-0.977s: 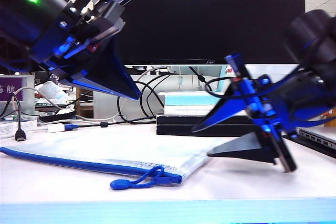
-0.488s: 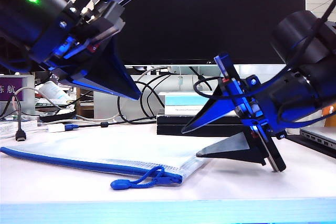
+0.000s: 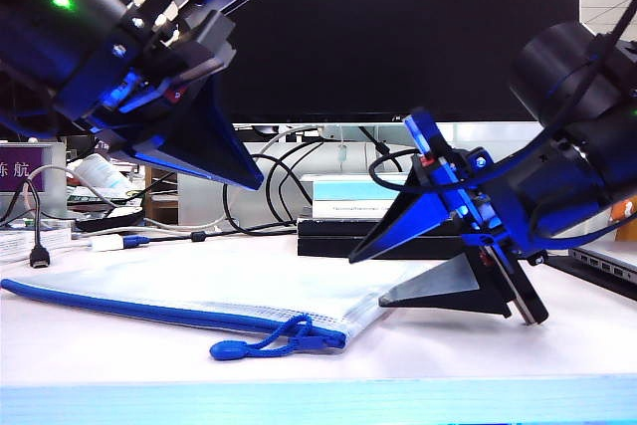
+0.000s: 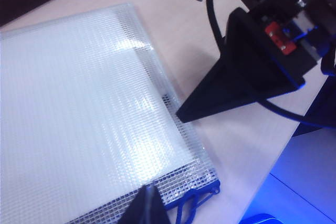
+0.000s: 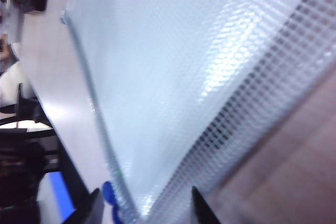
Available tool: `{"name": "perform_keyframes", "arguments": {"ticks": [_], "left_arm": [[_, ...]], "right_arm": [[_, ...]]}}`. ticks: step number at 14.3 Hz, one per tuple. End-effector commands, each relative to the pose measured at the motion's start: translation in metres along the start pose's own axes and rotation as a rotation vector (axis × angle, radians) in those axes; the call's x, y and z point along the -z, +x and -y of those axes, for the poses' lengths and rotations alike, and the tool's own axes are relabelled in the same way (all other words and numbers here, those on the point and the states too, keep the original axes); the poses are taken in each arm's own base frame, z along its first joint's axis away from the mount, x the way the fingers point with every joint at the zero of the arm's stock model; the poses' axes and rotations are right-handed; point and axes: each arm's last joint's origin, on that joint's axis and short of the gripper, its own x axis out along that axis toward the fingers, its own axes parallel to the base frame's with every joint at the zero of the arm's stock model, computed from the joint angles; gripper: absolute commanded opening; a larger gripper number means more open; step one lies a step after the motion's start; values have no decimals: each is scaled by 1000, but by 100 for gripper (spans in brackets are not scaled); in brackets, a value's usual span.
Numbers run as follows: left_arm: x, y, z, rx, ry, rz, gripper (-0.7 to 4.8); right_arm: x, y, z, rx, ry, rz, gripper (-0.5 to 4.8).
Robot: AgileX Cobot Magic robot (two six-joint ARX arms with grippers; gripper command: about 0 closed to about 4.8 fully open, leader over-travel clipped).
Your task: Pick up the transparent plastic file bag with a blue zipper and open its zipper.
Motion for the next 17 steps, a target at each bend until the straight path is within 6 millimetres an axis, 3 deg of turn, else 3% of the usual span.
{"name": "perform_keyframes", "arguments": {"ticks": [1, 7, 14, 15, 16, 17], "left_arm": [[-1, -1, 0, -3, 21, 8, -5], [-1, -1, 0, -4, 31, 12, -5], [-1, 0, 0, -4, 30, 9, -5], [-1, -1, 0, -4, 30, 9, -5], [-1, -1, 0, -4, 30, 9, -5], [-1, 0, 0, -4, 30, 9, -5]], "right_arm": [[18, 0, 17, 144, 90, -91, 216], [19, 1, 16, 164, 103, -105, 220], [9, 15, -7, 158, 29, -89, 220], [9, 15, -7, 159, 28, -87, 203], [9, 15, -7, 166, 27, -81, 142], [7, 15, -7, 177, 18, -61, -2]]}}
